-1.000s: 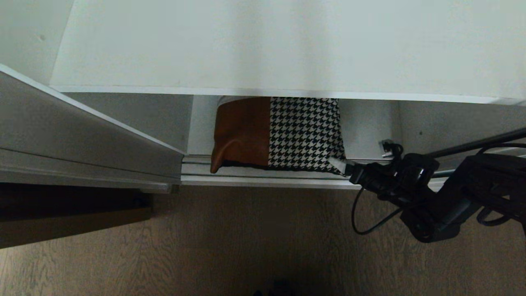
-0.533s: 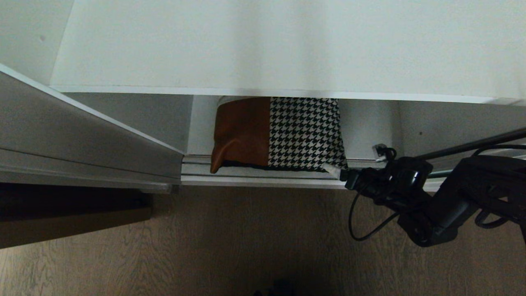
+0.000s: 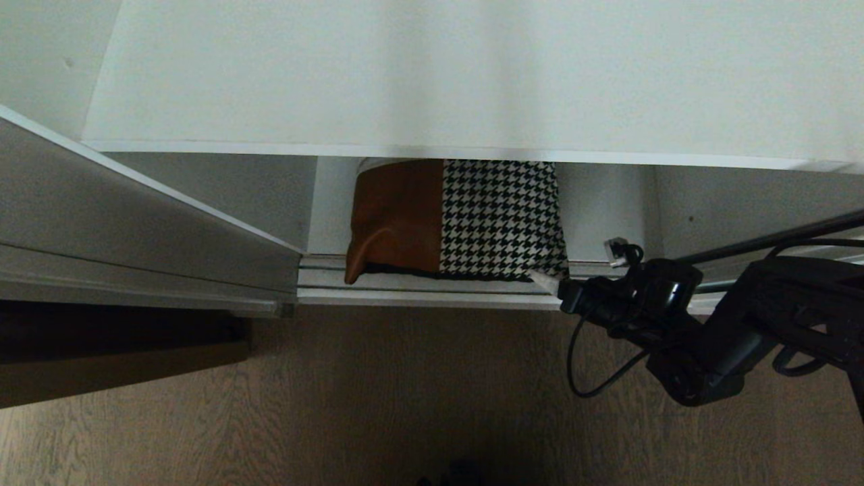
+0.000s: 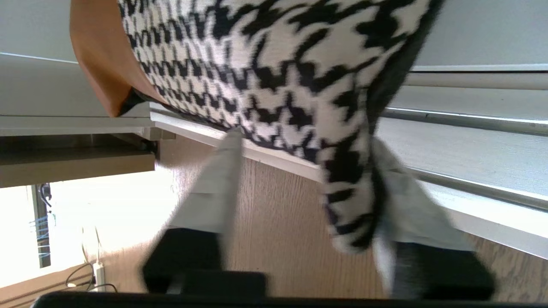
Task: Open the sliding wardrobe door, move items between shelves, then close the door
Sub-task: Place the pillow on the higher shelf
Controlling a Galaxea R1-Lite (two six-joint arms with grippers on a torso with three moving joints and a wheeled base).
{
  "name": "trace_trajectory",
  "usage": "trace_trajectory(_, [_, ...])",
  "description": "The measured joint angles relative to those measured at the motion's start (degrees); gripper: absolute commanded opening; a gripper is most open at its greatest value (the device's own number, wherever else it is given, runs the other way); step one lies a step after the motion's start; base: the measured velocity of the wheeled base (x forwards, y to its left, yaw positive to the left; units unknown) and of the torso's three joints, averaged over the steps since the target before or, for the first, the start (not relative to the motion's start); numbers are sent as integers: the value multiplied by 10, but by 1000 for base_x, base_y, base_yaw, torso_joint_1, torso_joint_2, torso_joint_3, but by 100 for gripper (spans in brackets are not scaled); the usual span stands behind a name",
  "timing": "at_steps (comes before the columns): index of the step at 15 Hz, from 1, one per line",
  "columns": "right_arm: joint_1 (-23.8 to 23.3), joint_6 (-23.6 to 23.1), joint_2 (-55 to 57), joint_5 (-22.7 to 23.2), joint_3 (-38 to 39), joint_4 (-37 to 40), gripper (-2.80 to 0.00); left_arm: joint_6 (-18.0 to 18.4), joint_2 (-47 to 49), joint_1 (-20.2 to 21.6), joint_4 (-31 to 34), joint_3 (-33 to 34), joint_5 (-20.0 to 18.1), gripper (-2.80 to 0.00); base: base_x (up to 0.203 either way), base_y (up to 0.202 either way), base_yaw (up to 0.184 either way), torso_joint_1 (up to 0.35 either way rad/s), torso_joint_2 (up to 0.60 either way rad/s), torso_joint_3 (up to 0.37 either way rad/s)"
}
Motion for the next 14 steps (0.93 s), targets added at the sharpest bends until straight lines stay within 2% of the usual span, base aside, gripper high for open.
trace_trajectory(9, [-12, -1, 15, -1, -2, -17, -280, 0, 0, 0, 0, 0, 0, -280, 0, 0, 0, 0, 0, 0])
trace_trajectory(14, [-14, -19, 9, -3, 74, -14, -280, 0, 0, 0, 0, 0, 0, -280, 0, 0, 0, 0, 0, 0])
